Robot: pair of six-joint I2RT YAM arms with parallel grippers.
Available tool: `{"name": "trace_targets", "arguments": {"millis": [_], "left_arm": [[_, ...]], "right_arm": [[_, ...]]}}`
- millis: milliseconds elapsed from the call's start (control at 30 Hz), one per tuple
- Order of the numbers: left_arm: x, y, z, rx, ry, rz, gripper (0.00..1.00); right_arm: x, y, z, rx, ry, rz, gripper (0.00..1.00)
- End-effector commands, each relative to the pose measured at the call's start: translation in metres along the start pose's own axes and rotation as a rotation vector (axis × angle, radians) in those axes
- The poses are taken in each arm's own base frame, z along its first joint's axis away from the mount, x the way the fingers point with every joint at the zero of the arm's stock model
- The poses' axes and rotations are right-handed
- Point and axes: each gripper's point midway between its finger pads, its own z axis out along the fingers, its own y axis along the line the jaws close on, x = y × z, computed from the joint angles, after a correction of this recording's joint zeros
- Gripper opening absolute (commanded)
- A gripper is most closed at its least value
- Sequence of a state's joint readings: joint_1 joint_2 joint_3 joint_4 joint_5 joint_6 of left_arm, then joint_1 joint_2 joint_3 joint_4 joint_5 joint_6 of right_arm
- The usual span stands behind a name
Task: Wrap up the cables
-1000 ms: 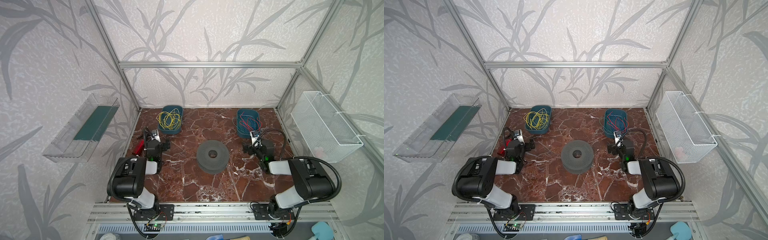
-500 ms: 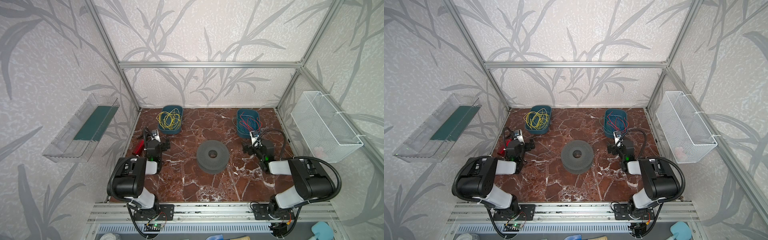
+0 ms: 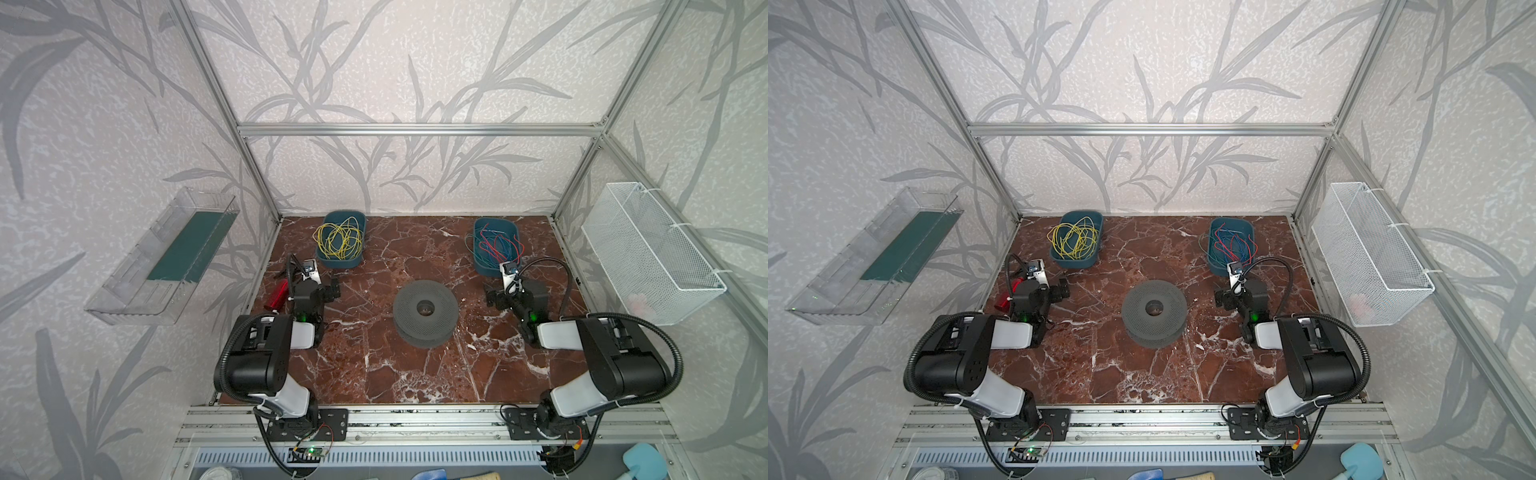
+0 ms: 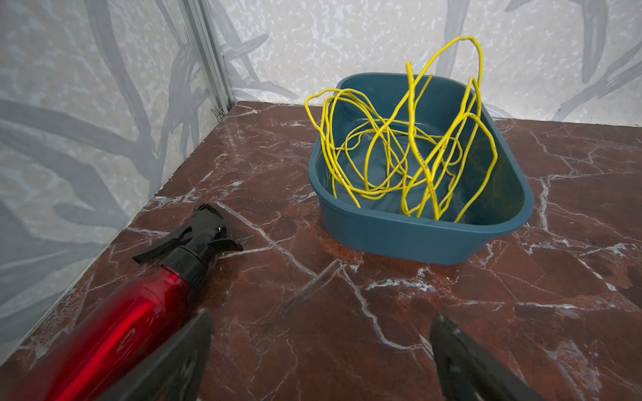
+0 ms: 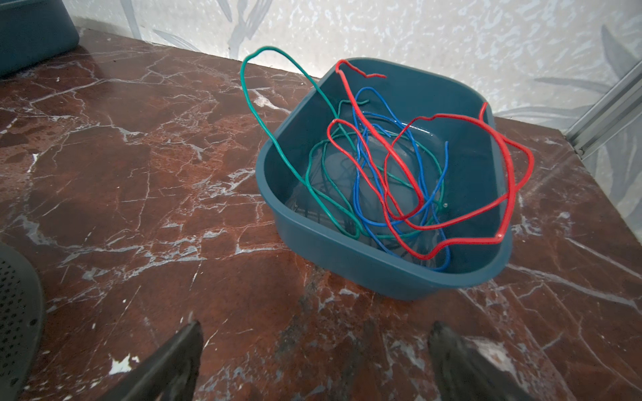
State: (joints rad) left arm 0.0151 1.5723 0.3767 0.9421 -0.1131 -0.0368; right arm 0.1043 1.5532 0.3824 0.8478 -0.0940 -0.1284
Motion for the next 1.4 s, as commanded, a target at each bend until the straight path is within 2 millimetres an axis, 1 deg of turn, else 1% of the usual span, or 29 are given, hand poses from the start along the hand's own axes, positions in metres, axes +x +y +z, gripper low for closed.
{"name": "trace_targets", "arguments": {"millis": [0,333,400,467,500,633,667,700,767,833,900,933,967,1000,1033,1100,1167,1200,1233,1267,1300,1333,1367], "left_arm": [[-0.003,0.001,-0.001,-0.008,-0.01,0.011,0.99],[-0.005,0.002,-0.002,-0.022,-0.018,0.02,0.99],[-0.014,-0.003,-0.005,-0.019,-0.014,0.046,0.99],[-0.021,-0.003,-0.006,-0.027,0.026,0.054,0.99],[-0.025,-0.005,-0.007,-0.021,0.037,0.058,0.99],[-0.04,-0.008,-0.013,-0.001,0.022,0.07,0.99],[-0.045,-0.01,-0.017,0.004,0.007,0.071,0.99],[-0.053,-0.01,-0.021,0.007,-0.014,0.066,0.99],[-0.069,-0.01,-0.03,0.007,-0.045,0.056,0.99],[-0.088,-0.014,-0.04,0.029,-0.063,0.059,0.99],[-0.113,-0.02,-0.052,0.052,-0.078,0.055,0.99],[-0.123,-0.022,-0.059,0.064,-0.088,0.047,0.99],[-0.138,-0.025,-0.065,0.078,-0.111,0.027,0.99],[-0.153,-0.029,-0.072,0.098,-0.133,0.001,0.99],[-0.165,-0.031,-0.078,0.113,-0.145,-0.016,0.99],[-0.189,-0.033,-0.091,0.127,-0.148,-0.075,0.99],[-0.202,-0.025,-0.1,0.092,-0.099,-0.217,0.99],[-0.206,-0.02,-0.103,0.072,-0.066,-0.305,0.99],[-0.205,-0.021,-0.105,0.079,-0.034,-0.368,0.99],[-0.202,-0.024,-0.107,0.104,0.003,-0.412,0.99],[-0.201,-0.028,-0.107,0.137,0.012,-0.437,0.99],[-0.202,-0.03,-0.107,0.162,-0.016,-0.475,0.99],[-0.202,-0.031,-0.106,0.192,-0.067,-0.529,0.99]], "right_arm": [[-0.013,-0.004,-0.001,0.018,-0.04,0.0,0.99],[-0.013,-0.008,-0.001,0.033,-0.03,0.008,0.99],[-0.016,-0.008,0.0,0.034,-0.035,0.006,0.99],[-0.015,-0.008,0.0,0.032,-0.022,0.005,0.99],[-0.018,-0.009,-0.001,0.04,-0.035,0.005,0.99],[-0.029,-0.011,-0.007,0.053,-0.035,0.003,0.99],[-0.027,-0.009,-0.007,0.041,-0.01,0.001,0.99],[-0.029,-0.007,-0.008,0.036,-0.005,-0.004,0.99],[-0.037,-0.005,-0.011,0.034,-0.002,-0.016,0.99],[-0.049,0.0,-0.016,0.034,-0.005,-0.046,0.99],[-0.075,0.009,-0.026,0.026,-0.055,-0.073,0.99],[-0.088,0.013,-0.031,0.021,-0.08,-0.069,0.99],[-0.102,0.014,-0.037,0.033,-0.093,-0.048,0.99],[-0.116,0.014,-0.043,0.052,-0.085,-0.022,0.99],[-0.125,0.011,-0.049,0.084,-0.059,0.0,0.99],[-0.149,0.007,-0.063,0.135,-0.014,0.07,0.99],[-0.164,0.005,-0.078,0.136,0.034,0.144,0.99],[-0.168,0.003,-0.084,0.145,0.05,0.197,0.99],[-0.169,-0.002,-0.089,0.164,0.052,0.261,0.99],[-0.167,-0.01,-0.09,0.196,0.026,0.36,0.99],[-0.163,-0.012,-0.089,0.173,-0.001,0.441,0.99],[-0.161,-0.011,-0.087,0.116,-0.016,0.49,0.99],[-0.154,-0.013,-0.085,0.088,-0.018,0.535,0.99]]}}
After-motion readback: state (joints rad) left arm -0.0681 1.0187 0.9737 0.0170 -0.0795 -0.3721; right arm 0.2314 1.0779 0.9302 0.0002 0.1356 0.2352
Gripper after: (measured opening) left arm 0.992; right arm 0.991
